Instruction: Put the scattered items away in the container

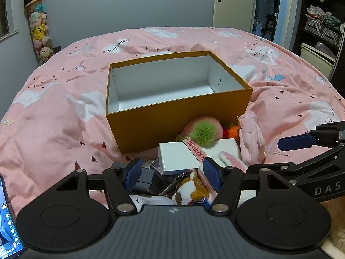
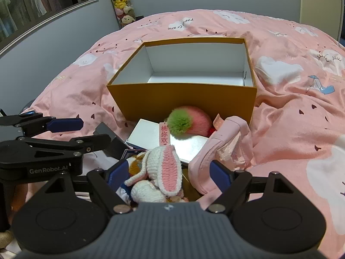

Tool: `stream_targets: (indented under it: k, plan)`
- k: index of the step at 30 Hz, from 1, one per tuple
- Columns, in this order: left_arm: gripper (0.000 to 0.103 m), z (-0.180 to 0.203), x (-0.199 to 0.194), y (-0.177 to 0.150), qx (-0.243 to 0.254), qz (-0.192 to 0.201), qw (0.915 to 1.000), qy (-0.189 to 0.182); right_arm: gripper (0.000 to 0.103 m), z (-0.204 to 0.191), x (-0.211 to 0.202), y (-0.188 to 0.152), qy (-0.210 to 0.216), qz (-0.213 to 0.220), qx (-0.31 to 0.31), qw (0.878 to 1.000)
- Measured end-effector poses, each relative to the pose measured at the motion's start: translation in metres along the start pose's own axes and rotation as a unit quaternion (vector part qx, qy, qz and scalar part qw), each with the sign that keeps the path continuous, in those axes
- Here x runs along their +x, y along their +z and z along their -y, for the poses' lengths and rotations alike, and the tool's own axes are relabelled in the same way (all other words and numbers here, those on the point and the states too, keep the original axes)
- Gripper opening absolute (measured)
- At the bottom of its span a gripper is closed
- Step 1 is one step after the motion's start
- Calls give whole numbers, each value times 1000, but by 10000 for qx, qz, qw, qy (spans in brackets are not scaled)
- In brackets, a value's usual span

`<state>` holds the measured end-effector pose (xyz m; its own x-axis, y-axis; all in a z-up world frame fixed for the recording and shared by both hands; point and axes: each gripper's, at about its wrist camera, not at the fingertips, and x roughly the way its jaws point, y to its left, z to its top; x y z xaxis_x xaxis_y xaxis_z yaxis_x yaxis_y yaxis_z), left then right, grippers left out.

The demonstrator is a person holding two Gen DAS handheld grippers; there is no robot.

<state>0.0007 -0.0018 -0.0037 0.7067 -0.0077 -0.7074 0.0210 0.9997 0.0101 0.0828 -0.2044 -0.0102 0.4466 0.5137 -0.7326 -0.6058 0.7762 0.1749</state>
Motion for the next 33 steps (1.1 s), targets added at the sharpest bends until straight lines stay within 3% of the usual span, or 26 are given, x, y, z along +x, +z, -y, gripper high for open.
stream_targets:
  k: [33]
  plan:
    - [70,-3,12,-3,-66,-359,9993,20,83,0,7,-4,48,-206,-25,9998]
